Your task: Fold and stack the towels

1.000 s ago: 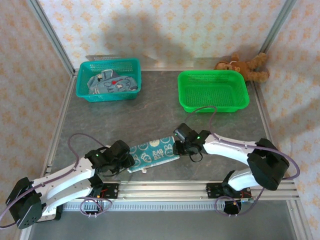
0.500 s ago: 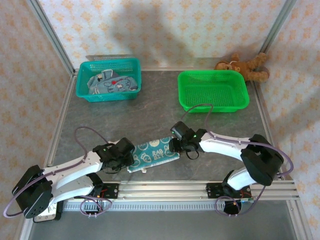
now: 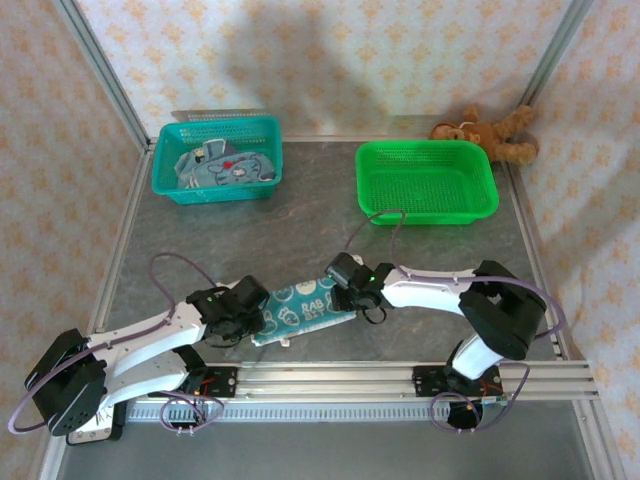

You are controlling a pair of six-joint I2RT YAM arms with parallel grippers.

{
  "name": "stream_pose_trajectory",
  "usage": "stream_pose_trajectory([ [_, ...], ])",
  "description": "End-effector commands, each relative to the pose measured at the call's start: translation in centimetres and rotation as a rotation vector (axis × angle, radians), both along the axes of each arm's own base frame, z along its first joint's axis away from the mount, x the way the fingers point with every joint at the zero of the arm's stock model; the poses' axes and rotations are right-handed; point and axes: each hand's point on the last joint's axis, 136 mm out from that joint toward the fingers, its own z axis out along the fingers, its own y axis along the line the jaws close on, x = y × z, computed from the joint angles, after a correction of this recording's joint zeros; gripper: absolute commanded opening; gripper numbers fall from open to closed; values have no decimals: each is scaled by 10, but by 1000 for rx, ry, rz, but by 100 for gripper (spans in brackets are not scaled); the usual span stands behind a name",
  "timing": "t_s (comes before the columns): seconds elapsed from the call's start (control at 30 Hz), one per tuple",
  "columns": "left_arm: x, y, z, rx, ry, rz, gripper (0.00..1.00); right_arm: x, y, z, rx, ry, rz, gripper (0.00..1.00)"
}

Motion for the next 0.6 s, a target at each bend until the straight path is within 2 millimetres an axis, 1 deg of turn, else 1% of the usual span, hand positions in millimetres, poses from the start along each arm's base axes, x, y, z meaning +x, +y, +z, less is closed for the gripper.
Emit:
stream_pose_trajectory([
  [0.0,12,-8,-5,-26,-53,-2,35,-6,7,-23,-15,24,-8,34],
  [0.1,12,-7,-3,-27,-58,-4,36,-8,3,-24,-6,27,-33,15],
  [0.2,14,-7,4,-27,-78,-4,35,-6,-2,-11,1,0,-62,0],
  [0.3,21,-5,17,-19,-119,-4,35,0,-8,10,-13,-41,-89,0],
  [0.37,27,-5,29,-22,-163,-5,35,6,-13,29,-39,-77,-104,0],
  [0.43,35,-6,46,-33,-215,-7,36,14,-18,51,-70,-118,-117,0],
  [0.47,38,-7,54,-39,-237,-9,38,18,-21,61,-83,-130,-124,0],
  [0.57,48,-9,78,-53,-309,-16,49,36,-26,96,-99,-167,-148,0],
])
